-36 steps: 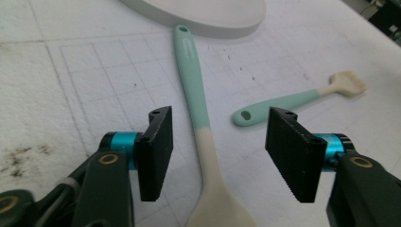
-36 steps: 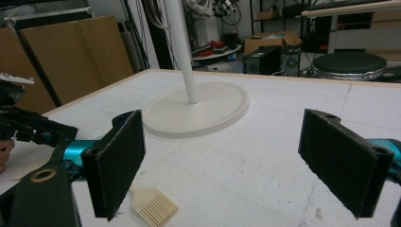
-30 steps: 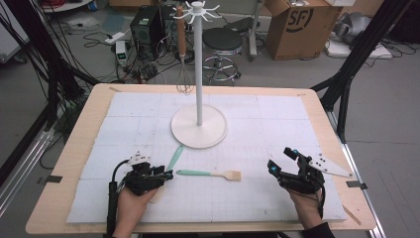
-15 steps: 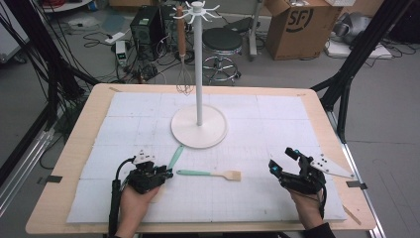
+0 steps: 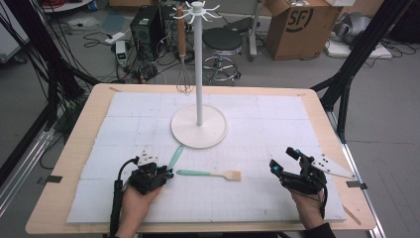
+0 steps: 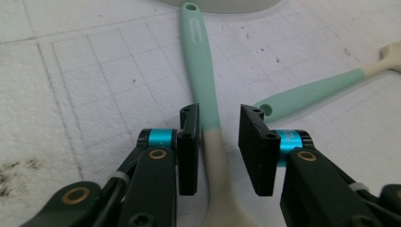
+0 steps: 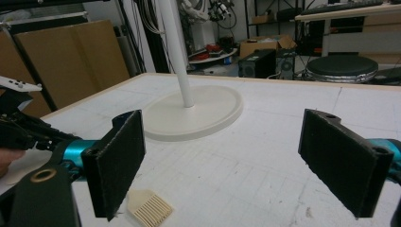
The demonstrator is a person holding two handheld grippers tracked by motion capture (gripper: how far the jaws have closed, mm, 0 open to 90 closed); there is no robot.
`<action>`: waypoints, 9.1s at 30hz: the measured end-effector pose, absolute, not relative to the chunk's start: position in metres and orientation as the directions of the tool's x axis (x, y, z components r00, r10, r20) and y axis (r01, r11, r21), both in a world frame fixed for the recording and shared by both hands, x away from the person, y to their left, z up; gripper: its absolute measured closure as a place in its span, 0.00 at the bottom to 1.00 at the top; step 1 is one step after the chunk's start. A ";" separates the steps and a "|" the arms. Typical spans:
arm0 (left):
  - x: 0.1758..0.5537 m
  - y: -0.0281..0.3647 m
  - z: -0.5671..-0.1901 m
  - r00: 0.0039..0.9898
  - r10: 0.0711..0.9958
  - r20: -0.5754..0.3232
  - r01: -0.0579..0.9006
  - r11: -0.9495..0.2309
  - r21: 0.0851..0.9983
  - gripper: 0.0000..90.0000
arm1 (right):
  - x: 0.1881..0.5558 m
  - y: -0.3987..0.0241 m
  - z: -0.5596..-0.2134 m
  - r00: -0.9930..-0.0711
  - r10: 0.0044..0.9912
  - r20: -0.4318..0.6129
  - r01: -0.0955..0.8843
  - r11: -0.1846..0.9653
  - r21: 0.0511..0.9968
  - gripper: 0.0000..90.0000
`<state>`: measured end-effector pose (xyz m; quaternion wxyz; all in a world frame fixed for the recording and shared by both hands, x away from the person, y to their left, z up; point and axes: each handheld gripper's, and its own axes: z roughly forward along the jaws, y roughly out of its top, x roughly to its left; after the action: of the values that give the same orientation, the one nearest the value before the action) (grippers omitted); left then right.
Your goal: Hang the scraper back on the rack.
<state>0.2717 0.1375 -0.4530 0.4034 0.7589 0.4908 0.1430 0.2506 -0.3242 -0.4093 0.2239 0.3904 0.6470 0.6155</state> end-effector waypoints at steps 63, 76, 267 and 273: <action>0.282 0.175 -0.402 0.620 0.641 -0.452 0.462 0.168 0.871 0.90 | 0.251 -0.328 -0.410 -0.578 0.794 0.190 0.228 -0.066 0.971 0.16; 0.296 0.172 -0.352 0.665 0.635 -0.394 0.392 0.152 0.907 0.90 | 0.255 -0.331 -0.414 -0.576 0.792 0.204 0.244 -0.071 0.967 0.16; 0.382 0.142 -0.218 0.780 0.565 -0.270 0.097 0.317 0.943 0.48 | 0.263 -0.343 -0.419 -0.575 0.759 0.304 0.276 -0.170 0.946 0.15; 0.382 0.137 -0.214 0.787 0.553 -0.274 0.096 0.330 0.939 0.49 | 0.262 -0.342 -0.419 -0.573 0.760 0.307 0.278 -0.172 0.945 0.15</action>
<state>0.3818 0.1366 -0.2137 0.7621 0.5590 0.2901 0.1501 0.2622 -0.3425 -0.4189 0.1886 0.4218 0.6153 0.6387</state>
